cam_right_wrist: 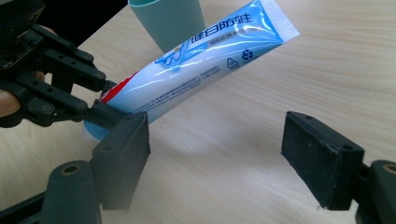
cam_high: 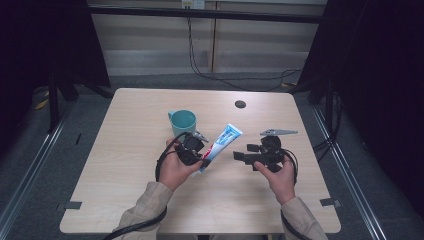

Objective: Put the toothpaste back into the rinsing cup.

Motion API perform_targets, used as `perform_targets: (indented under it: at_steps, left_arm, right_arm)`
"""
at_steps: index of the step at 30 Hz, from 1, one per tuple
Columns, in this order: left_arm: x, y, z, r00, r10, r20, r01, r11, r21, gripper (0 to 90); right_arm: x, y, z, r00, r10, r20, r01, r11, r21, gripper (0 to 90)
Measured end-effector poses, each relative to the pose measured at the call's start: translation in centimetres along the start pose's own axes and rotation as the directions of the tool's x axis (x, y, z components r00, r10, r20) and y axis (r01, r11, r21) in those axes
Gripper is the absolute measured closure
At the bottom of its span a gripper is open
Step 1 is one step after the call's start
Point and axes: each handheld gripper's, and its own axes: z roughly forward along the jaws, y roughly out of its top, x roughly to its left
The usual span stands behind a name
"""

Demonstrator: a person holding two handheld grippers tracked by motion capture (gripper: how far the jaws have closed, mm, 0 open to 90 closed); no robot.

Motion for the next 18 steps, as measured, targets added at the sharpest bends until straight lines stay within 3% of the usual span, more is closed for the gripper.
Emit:
perform_targets:
  at_steps: [8, 10, 18]
  left_arm:
    - [0.0, -0.5, -0.5, 1.0000, -0.005, -0.003, 0.005, 0.9997, -0.023, 73.3]
    - [-0.1, -0.5, -0.7, 1.0000, -0.008, -0.003, 0.008, 0.9995, -0.029, 73.3]
    - [-0.3, -0.3, -1.1, 1.0000, 0.001, -0.006, -0.001, 0.9992, -0.041, 73.3]
  right_arm:
    - [0.1, 1.6, 1.0, 0.9997, 0.019, -0.014, -0.018, 0.9997, 0.013, 25.2]
    - [0.1, 2.0, 1.3, 0.9999, 0.007, 0.010, -0.007, 0.9999, 0.013, 25.3]
    - [-0.7, 3.0, 1.8, 0.9977, 0.066, 0.011, -0.066, 0.9977, -0.011, 25.6]
